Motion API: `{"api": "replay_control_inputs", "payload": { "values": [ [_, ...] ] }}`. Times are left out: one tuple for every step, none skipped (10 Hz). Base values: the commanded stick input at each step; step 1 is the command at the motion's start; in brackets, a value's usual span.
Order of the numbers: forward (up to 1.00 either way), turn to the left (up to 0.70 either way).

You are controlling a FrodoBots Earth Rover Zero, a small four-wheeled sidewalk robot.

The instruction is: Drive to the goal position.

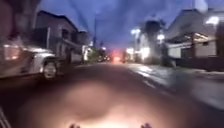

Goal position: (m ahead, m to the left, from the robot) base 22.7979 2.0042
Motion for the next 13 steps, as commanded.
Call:
{"api": "replay_control_inputs", "payload": {
  "values": [
    [0.50,0.00],
    [0.50,0.00],
    [0.50,0.00],
    [0.50,0.00],
    [0.50,0.00],
    [0.50,0.00],
    [0.50,0.00],
    [0.50,0.00],
    [0.50,0.00],
    [0.50,0.00],
    [0.50,0.00],
    [0.50,0.00],
    [0.50,0.00]
  ]
}}
